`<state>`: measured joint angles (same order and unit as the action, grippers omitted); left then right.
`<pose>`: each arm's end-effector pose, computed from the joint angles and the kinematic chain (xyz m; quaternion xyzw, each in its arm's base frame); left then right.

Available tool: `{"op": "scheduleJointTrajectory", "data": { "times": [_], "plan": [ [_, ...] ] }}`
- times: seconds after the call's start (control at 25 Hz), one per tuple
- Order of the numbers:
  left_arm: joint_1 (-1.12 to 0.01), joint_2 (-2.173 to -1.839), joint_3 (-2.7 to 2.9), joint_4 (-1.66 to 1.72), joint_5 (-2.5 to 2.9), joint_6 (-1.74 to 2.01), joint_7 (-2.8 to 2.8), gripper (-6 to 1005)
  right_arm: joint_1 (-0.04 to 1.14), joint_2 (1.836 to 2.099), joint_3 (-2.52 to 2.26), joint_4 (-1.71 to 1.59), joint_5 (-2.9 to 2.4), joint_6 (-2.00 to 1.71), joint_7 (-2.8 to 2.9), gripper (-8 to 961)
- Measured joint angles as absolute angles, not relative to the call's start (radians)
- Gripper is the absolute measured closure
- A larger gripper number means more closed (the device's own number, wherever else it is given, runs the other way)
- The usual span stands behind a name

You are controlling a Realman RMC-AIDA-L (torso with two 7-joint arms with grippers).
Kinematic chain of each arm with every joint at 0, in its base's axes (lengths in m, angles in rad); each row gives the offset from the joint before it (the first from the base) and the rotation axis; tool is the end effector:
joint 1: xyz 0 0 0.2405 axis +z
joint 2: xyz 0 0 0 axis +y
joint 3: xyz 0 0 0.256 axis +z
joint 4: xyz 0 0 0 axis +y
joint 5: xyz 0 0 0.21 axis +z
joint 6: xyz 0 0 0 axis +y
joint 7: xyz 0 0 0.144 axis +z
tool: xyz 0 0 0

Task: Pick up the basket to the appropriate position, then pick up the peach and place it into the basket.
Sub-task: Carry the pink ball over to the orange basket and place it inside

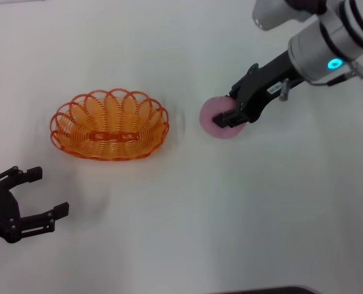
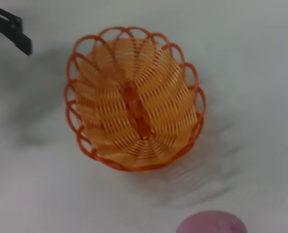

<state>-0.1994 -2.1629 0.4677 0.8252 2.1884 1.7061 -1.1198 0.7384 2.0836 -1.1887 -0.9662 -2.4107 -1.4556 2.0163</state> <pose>-0.3470 0.2147 0.0103 -0.9325 -0.2336 -0.1932 0.1965 0.1867 0.3760 -0.0276 -0.9737 0.1953 -0.0897 0.0751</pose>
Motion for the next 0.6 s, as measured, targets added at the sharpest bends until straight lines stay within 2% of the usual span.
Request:
{"op": "scheduleJointTrajectory", "data": {
  "times": [0.28,0.6],
  "plan": [
    [-0.199,-2.163,0.464,0.825,2.189,1.714,-1.12,65,0.805,2.092,-1.152,-1.003,-2.519,-1.533,2.072,524],
    [-0.199,-2.163,0.464,0.825,2.189,1.716,-1.12,65,0.826,2.097,-1.151,-1.012,-2.5,-1.526,2.065,502]
  ]
}}
